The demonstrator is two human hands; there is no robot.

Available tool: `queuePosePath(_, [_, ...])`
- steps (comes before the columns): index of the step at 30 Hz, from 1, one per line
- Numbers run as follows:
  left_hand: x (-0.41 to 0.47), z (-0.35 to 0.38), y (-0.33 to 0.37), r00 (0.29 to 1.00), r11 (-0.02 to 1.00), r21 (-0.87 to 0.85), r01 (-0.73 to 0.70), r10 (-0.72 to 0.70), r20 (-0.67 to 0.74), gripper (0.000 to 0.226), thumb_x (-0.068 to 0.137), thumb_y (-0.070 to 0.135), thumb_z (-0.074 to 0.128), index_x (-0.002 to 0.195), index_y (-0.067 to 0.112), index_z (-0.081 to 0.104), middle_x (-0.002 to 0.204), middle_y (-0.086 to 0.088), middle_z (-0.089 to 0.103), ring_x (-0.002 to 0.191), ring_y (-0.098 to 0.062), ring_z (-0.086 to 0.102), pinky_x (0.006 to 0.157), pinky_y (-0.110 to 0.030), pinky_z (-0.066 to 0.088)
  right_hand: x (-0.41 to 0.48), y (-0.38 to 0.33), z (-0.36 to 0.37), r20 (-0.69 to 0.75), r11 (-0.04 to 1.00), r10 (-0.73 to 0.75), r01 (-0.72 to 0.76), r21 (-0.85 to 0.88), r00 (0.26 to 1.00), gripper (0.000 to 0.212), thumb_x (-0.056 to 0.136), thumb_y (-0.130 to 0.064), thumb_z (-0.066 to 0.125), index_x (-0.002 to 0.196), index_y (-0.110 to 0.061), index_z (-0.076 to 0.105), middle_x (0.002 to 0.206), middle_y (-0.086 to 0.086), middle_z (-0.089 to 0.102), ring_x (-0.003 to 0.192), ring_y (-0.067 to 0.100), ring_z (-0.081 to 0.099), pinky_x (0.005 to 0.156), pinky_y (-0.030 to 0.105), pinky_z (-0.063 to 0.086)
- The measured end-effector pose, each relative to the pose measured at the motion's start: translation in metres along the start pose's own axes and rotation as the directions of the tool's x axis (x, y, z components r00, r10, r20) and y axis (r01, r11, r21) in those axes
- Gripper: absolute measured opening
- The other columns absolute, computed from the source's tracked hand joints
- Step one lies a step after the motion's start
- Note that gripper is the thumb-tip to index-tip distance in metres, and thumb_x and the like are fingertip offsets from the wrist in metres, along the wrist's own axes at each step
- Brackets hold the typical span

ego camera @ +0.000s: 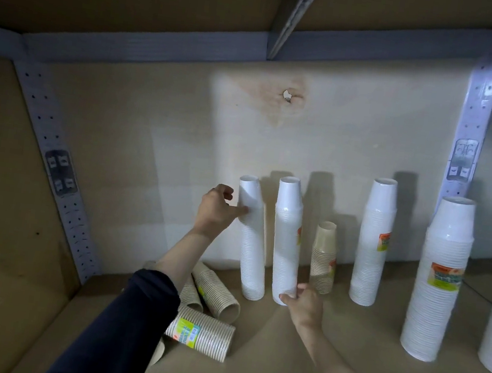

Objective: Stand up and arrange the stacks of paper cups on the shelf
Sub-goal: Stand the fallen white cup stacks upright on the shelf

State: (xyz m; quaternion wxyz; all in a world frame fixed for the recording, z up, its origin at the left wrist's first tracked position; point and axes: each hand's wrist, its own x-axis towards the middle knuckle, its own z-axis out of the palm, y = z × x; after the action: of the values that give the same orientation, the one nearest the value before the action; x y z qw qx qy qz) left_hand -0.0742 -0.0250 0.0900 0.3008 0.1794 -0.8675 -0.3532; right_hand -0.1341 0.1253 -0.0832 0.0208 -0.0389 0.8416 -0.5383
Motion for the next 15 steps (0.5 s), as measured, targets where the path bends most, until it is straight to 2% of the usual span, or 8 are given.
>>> queuePosePath(3, [-0.011, -0.005, -0.011, 0.999, 0.999, 0.025, 0.035, -0.035, 0.006, 0.054, 0.078, 0.016, 0.073, 0.124, 0.000, 0.051, 0.123, -0.015, 0.059, 0.099, -0.025, 0.057, 0.086, -0.029, 0.044, -0.013, 0.001, 0.005, 0.043, 0.999, 0.038, -0.038, 0.000, 0.998, 0.043, 0.080, -0.012, 0.068, 0.118, 0.003, 0.055, 0.121, 0.018, 0.062, 0.111, 0.031, 0.059, 0.089, 0.028, 0.043])
queuePosePath(5, [-0.018, -0.011, -0.021, 0.998, 0.997, 0.041, 0.063, -0.063, 0.010, 0.052, 0.079, 0.015, 0.072, 0.124, -0.001, 0.051, 0.124, -0.016, 0.059, 0.109, -0.028, 0.057, 0.087, -0.029, 0.045, -0.023, -0.004, 0.010, 0.076, 1.000, 0.013, -0.012, -0.018, 0.997, 0.040, 0.081, -0.014, 0.067, 0.117, 0.001, 0.057, 0.122, 0.017, 0.062, 0.113, 0.030, 0.058, 0.086, 0.025, 0.042])
queuePosePath(8, [-0.029, -0.027, -0.041, 0.994, 0.992, 0.073, 0.105, -0.105, 0.003, 0.047, 0.082, 0.015, 0.068, 0.124, 0.001, 0.052, 0.124, -0.015, 0.059, 0.112, -0.027, 0.057, 0.084, -0.025, 0.042, -0.036, -0.018, 0.023, 0.120, 0.997, -0.061, 0.066, -0.035, 0.991, 0.024, 0.079, -0.011, 0.067, 0.100, -0.001, 0.063, 0.110, 0.018, 0.066, 0.102, 0.028, 0.062, 0.079, 0.028, 0.044])
queuePosePath(11, [-0.037, -0.052, -0.069, 0.982, 0.976, 0.113, 0.188, -0.184, -0.043, 0.042, 0.084, 0.015, 0.065, 0.123, 0.002, 0.054, 0.124, -0.013, 0.060, 0.113, -0.027, 0.057, 0.089, -0.027, 0.044, -0.048, -0.033, 0.039, 0.161, 0.985, -0.160, 0.168, -0.034, 0.974, 0.027, 0.078, -0.010, 0.068, 0.099, 0.005, 0.063, 0.098, 0.017, 0.066, 0.093, 0.029, 0.062, 0.078, 0.031, 0.046])
queuePosePath(13, [-0.045, -0.071, -0.092, 0.962, 0.956, 0.117, 0.269, -0.260, -0.087, 0.041, 0.085, 0.015, 0.063, 0.122, 0.003, 0.054, 0.126, -0.014, 0.059, 0.115, -0.028, 0.056, 0.088, -0.026, 0.043, -0.052, -0.041, 0.051, 0.201, 0.962, -0.232, 0.255, -0.096, 0.952, 0.031, 0.079, -0.014, 0.068, 0.106, 0.002, 0.063, 0.100, 0.011, 0.065, 0.104, 0.028, 0.062, 0.083, 0.027, 0.043])
queuePosePath(15, [-0.055, -0.085, -0.116, 0.927, 0.921, 0.119, 0.371, -0.360, -0.101, 0.040, 0.086, 0.015, 0.060, 0.124, 0.002, 0.052, 0.128, -0.015, 0.056, 0.116, -0.029, 0.054, 0.089, -0.026, 0.042, -0.053, -0.053, 0.060, 0.264, 0.944, -0.250, 0.294, -0.146, 0.932, 0.036, 0.083, -0.015, 0.064, 0.116, -0.001, 0.059, 0.115, 0.010, 0.064, 0.113, 0.025, 0.058, 0.088, 0.022, 0.040])
